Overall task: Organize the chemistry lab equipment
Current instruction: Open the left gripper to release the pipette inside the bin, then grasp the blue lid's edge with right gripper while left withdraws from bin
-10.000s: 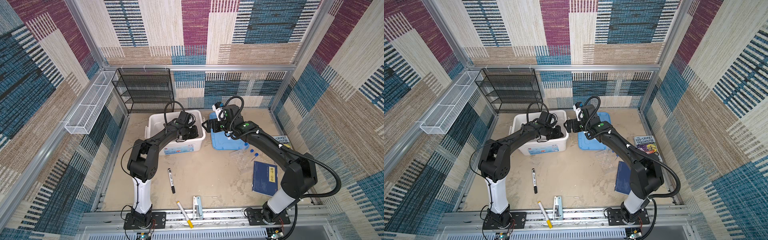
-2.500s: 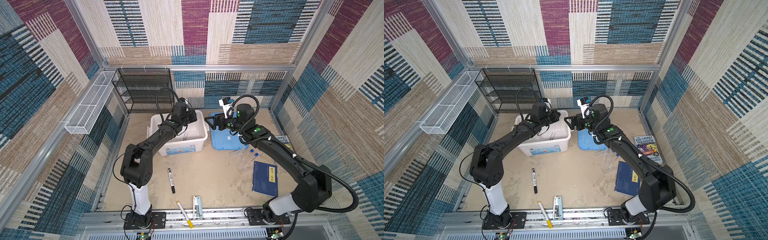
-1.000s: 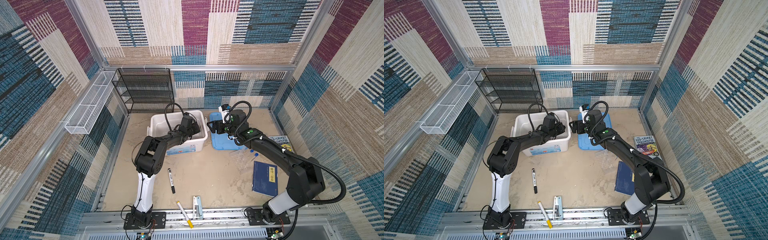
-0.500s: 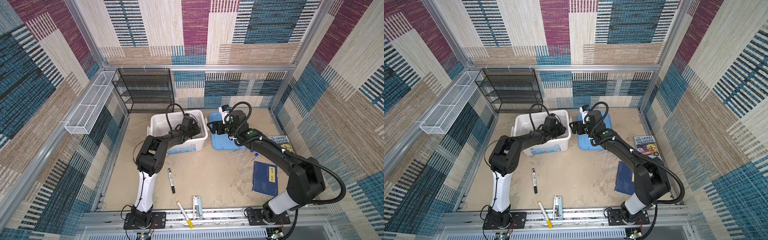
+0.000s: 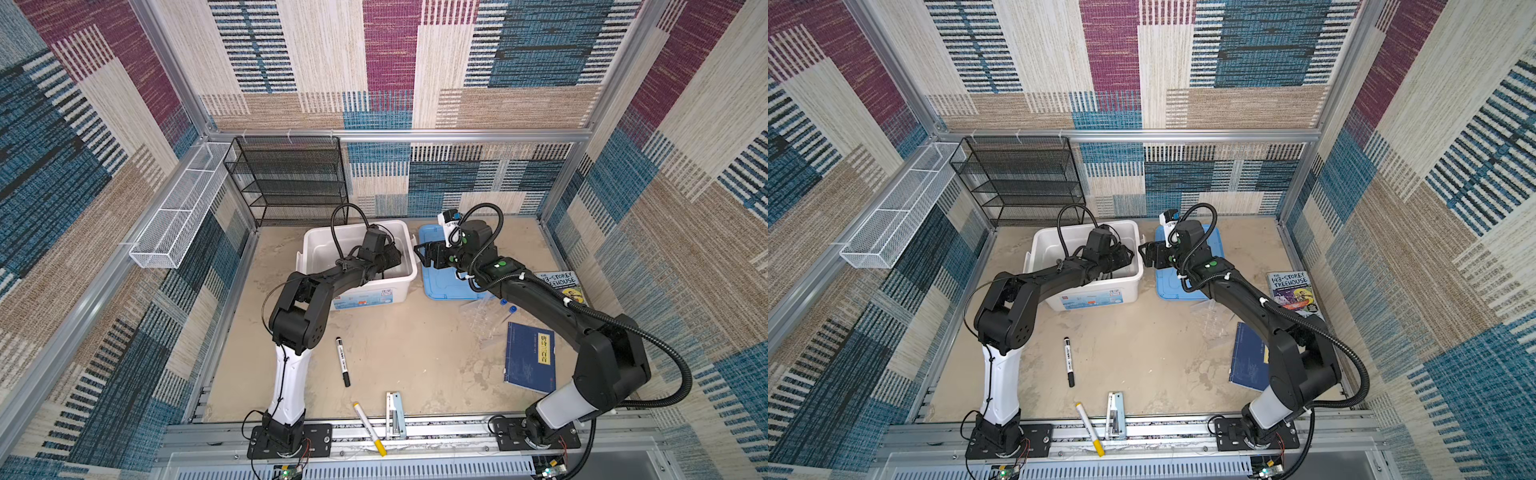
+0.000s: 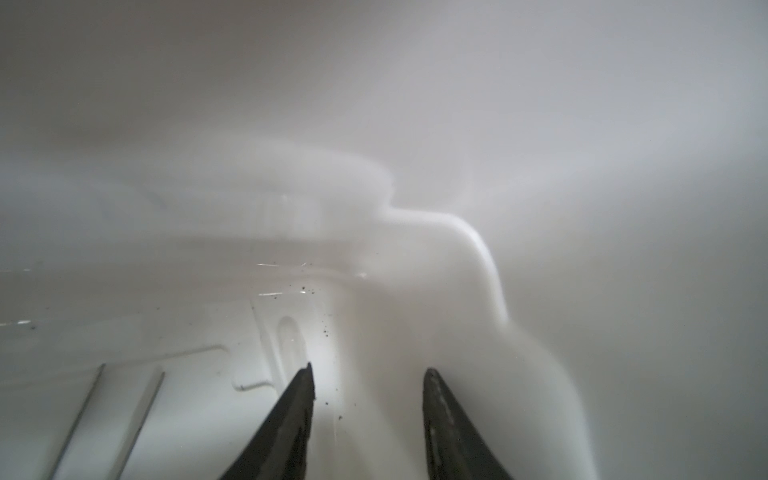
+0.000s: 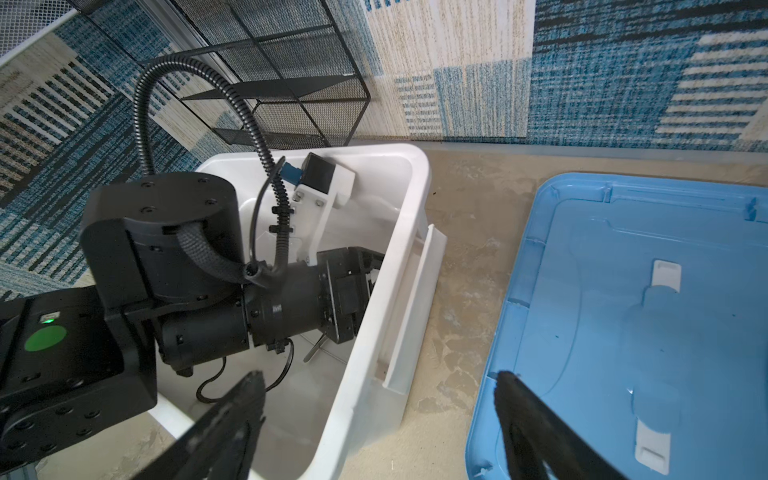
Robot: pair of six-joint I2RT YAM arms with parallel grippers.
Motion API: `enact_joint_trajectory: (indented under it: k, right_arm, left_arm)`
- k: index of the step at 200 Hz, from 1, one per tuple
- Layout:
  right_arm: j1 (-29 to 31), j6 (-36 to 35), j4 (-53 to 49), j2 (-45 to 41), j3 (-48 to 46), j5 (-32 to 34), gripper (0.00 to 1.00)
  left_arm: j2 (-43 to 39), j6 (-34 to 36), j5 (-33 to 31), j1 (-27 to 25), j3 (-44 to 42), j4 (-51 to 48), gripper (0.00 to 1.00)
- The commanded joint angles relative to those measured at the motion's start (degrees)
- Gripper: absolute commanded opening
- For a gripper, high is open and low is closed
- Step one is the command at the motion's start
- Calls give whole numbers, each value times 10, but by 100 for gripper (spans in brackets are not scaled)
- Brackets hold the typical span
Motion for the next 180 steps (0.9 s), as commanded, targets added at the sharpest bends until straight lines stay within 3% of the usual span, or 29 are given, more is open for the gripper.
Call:
enact_joint_trajectory:
  k: [1,58,76,84,120,180]
  right_arm:
    - [1,3,7,-1,15,1,90]
    - [-5,-20,-38,6,70,6,99]
    - [-20,-22,-53,5,88,-8,99]
    - [-29,-22,-64,6,98,-11,99]
    - [-87,-22,-126,14,135,3,99]
    - [-188,-41,-132,52,122,-31,99]
  left_arm:
    - [-27,24,-9,0,-3,1,54]
    - [-127,28,-21,0,-40,7,77]
    - [-176,35,-31,0,-55,1,89]
    - [-201,38,-34,0,-66,-2,100]
    - [-312,38,-15,5,-129,-26,100]
    - [-470,16,86,6,-222,-87,99]
